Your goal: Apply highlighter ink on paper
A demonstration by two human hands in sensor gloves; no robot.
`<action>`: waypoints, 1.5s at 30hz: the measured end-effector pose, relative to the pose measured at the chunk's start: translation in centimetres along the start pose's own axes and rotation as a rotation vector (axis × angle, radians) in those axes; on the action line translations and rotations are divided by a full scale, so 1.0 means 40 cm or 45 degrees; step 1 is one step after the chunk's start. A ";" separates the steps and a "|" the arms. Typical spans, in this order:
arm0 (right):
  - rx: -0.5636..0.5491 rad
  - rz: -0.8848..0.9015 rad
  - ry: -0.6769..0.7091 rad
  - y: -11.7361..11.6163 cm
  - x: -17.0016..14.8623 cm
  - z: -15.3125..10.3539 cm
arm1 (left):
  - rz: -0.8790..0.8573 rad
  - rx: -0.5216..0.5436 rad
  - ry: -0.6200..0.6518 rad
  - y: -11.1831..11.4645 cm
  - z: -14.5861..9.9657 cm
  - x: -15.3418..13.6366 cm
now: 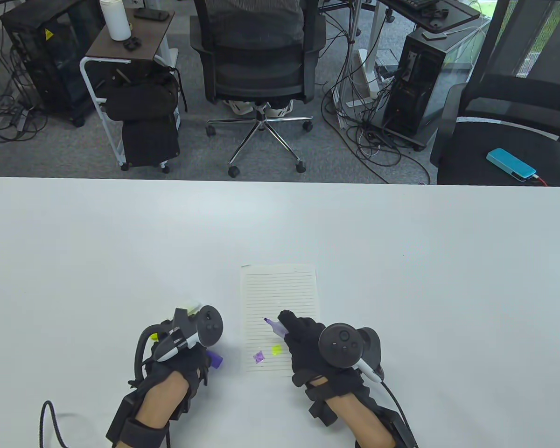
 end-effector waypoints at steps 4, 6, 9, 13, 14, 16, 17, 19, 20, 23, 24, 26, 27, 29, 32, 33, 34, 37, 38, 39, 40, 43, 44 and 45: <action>0.018 -0.002 0.001 -0.005 0.002 0.000 | 0.106 0.015 -0.006 0.011 0.002 0.032; 0.033 -0.005 0.000 -0.011 0.002 0.001 | 0.138 -0.001 -0.027 0.023 0.010 0.038; 0.042 -0.005 0.000 -0.015 0.002 0.002 | 0.145 0.006 -0.011 0.035 0.022 0.044; 0.038 -0.011 0.000 -0.016 0.003 0.002 | 0.170 -0.029 -0.004 0.039 0.023 0.050; 0.044 -0.014 -0.002 -0.018 0.002 0.003 | 0.170 -0.040 -0.005 0.041 0.023 0.049; 0.055 -0.011 -0.002 -0.022 0.002 0.003 | 0.171 -0.049 0.011 0.044 0.024 0.046; 0.069 -0.010 -0.001 -0.025 0.002 0.004 | 0.171 -0.048 0.019 0.045 0.024 0.045; 0.087 -0.010 0.002 -0.030 0.002 0.005 | 0.167 -0.055 0.023 0.047 0.024 0.046; 0.095 -0.012 0.004 -0.033 0.003 0.006 | 0.179 -0.049 0.029 0.048 0.024 0.050; 0.115 -0.012 0.005 -0.039 0.002 0.007 | 0.198 -0.030 0.061 0.046 0.021 0.060; 0.124 -0.010 0.009 -0.040 0.002 0.008 | 0.190 -0.022 0.066 0.042 0.017 0.061; 0.136 -0.011 0.008 -0.040 0.002 0.007 | 0.161 0.007 0.087 0.032 0.008 0.061; 0.161 -0.017 0.018 -0.040 0.003 0.009 | 0.094 0.083 0.136 0.017 -0.001 0.061; 0.196 0.005 0.029 -0.042 0.003 0.010 | 0.017 0.145 0.195 0.003 -0.010 0.061; 0.218 0.053 0.055 -0.046 0.006 0.011 | -0.050 0.237 0.299 -0.011 -0.017 0.067; 0.225 0.051 0.071 -0.048 0.007 0.012 | -0.069 0.249 0.326 -0.011 -0.018 0.071; 0.229 0.044 0.077 -0.049 0.009 0.012 | -0.074 0.260 0.341 -0.011 -0.018 0.074; 0.235 0.020 0.083 -0.053 0.011 0.012 | -0.066 0.289 0.401 -0.010 -0.020 0.089; 0.237 0.020 0.082 -0.053 0.011 0.012 | -0.068 0.294 0.412 -0.011 -0.021 0.092; 0.243 0.021 0.080 -0.054 0.011 0.012 | -0.071 0.302 0.426 -0.012 -0.024 0.096; 0.250 0.021 0.081 -0.055 0.011 0.012 | -0.069 0.316 0.437 -0.014 -0.027 0.100; 0.254 0.026 0.088 -0.057 0.013 0.012 | -0.056 0.340 0.462 -0.018 -0.033 0.109; 0.253 0.030 0.097 -0.059 0.015 0.011 | -0.056 0.348 0.474 -0.018 -0.035 0.113; 0.249 0.034 0.110 -0.060 0.017 0.012 | -0.052 0.353 0.488 -0.018 -0.037 0.118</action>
Point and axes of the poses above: the tracker on the back of each hand, its own x axis roughly to the thumb side, its own z axis roughly from the wrist to the fingertips, y = z × x, the point moved 1 cm from there along z, roughly from the wrist to the fingertips
